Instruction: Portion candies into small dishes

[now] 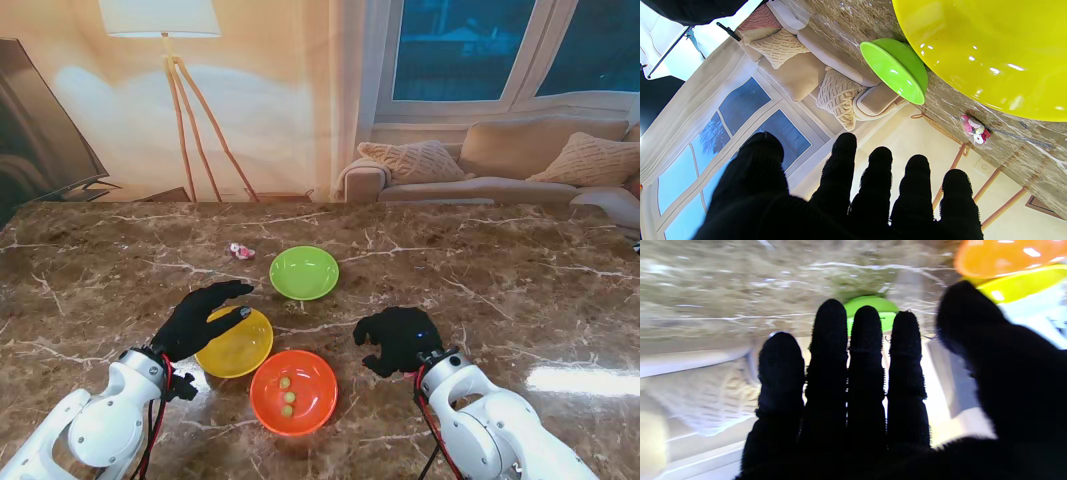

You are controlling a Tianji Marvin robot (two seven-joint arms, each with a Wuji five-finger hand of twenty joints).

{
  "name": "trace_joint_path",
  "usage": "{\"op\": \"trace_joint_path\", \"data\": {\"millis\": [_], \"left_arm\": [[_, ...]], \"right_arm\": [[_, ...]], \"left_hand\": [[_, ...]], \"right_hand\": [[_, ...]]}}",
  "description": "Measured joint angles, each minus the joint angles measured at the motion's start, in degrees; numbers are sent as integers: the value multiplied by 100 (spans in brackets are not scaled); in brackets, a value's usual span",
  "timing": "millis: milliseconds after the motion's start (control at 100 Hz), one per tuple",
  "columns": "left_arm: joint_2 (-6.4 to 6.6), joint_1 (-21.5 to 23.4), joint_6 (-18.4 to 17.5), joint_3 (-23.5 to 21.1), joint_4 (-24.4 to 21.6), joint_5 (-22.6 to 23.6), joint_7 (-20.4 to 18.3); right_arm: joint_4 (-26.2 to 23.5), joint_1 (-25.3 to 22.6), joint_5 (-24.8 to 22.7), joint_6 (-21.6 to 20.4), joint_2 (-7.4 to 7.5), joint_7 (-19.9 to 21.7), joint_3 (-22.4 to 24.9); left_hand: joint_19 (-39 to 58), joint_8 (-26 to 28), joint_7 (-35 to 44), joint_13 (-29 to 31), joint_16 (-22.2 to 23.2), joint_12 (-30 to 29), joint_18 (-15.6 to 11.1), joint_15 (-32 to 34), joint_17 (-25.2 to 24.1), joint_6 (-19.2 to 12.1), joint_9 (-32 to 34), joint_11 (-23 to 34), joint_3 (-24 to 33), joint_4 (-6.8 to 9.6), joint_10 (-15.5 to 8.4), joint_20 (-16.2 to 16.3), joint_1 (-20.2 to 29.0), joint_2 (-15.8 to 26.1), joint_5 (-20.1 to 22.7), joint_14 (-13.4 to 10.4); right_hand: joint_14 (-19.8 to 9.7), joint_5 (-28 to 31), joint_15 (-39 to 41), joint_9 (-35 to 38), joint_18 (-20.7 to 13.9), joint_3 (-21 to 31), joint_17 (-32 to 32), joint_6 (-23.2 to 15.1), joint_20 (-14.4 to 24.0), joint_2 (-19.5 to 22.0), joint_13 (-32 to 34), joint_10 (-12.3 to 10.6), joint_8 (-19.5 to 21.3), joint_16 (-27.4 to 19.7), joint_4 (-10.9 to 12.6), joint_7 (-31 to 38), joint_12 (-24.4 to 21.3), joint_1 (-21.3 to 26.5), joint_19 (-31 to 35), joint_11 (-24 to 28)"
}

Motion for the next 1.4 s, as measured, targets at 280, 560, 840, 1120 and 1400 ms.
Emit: {"op": "trace_joint_path", "data": {"millis": [280, 560, 840, 1120, 1400], "left_arm": [[0, 10, -2, -5, -9, 2, 0], [0, 18, 2, -12, -25, 1, 0], [0, 28, 10, -20, -46, 4, -4], [-1, 40, 10, -28, -59, 5, -3], [-2, 48, 8, -39, -63, 6, 0]], "right_arm": [[166, -16, -379, 1081, 48, 259, 175], [748, 320, -673, 1792, 110, 569, 5], [1119, 613, -715, 2238, 140, 824, -243], [1278, 831, -526, 2277, 181, 936, -466], [1435, 1077, -736, 2099, 242, 1013, -835]], "left_hand": [[0, 0, 0, 0, 0, 0, 0, 0, 0, 0, 0, 0, 0, 0, 0, 0, 0, 0, 0, 0], [0, 0, 0, 0, 0, 0, 0, 0, 0, 0, 0, 0, 0, 0, 0, 0, 0, 0, 0, 0], [0, 0, 0, 0, 0, 0, 0, 0, 0, 0, 0, 0, 0, 0, 0, 0, 0, 0, 0, 0], [0, 0, 0, 0, 0, 0, 1, 0, 0, 0, 0, 0, 0, 0, 0, 0, 0, 0, 0, 0], [0, 0, 0, 0, 0, 0, 2, 0, 0, -1, 0, 0, 0, 0, 0, 0, 0, 0, 0, 0]], "right_hand": [[1, 1, -1, -4, -12, -594, 60, 117, 0, 648, 5, 0, 205, -4, 0, 48, -4, -599, 0, -62], [5, 116, 94, 20, -15, -1023, 179, 253, 0, 1022, 68, 39, 215, -4, 1, 48, -10, -734, 85, -64], [13, 114, 165, 20, -19, -1452, 199, 400, 0, 1336, 68, 102, 215, -4, 4, -25, -63, -1050, 239, -69], [10, 178, 393, 82, -69, -1323, 296, 649, 0, 1163, 126, 150, 617, 108, 7, 528, -64, -1321, 462, -56], [-96, 255, 937, 173, -141, 211, 330, 515, 0, -912, 126, 37, 1569, 275, -14, 1288, 437, -1176, 863, 466]]}}
